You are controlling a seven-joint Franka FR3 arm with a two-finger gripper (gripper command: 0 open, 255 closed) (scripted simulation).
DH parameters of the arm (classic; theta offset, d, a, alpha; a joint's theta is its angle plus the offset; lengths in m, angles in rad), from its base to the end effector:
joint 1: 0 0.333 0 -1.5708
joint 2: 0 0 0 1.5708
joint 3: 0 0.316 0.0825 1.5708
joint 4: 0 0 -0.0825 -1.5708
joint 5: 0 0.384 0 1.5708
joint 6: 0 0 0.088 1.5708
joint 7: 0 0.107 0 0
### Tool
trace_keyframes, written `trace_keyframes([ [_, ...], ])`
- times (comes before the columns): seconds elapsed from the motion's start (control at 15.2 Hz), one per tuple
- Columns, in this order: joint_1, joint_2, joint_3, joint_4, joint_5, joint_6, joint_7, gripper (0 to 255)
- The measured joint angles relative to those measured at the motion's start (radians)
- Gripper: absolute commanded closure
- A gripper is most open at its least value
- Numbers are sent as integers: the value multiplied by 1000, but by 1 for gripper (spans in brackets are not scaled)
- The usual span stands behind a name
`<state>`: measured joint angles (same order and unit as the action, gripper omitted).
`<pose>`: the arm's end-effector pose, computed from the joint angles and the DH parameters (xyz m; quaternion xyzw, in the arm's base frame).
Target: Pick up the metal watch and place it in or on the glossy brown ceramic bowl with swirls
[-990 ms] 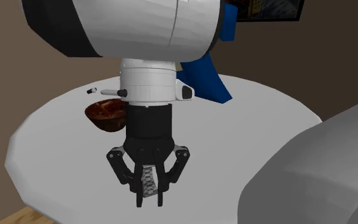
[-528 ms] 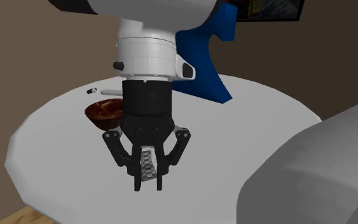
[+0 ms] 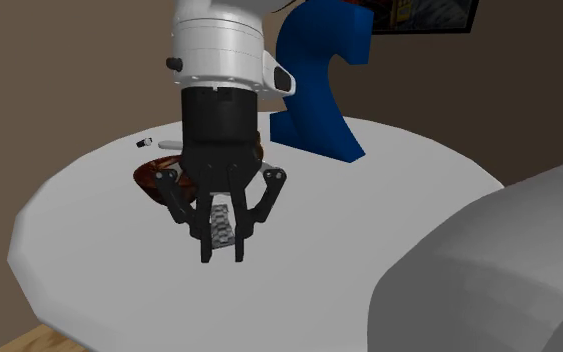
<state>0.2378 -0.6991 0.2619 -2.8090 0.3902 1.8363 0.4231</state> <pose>0.2478 0.1577 0.3694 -0.9829 0.0806 0.1628 0.0306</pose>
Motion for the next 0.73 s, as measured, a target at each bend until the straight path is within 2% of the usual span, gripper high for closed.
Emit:
trace_keyframes([
  [0.4,-60,285,11,206,-54,80,-6,255],
  [0.73,-90,498,19,407,-109,94,20,255],
])
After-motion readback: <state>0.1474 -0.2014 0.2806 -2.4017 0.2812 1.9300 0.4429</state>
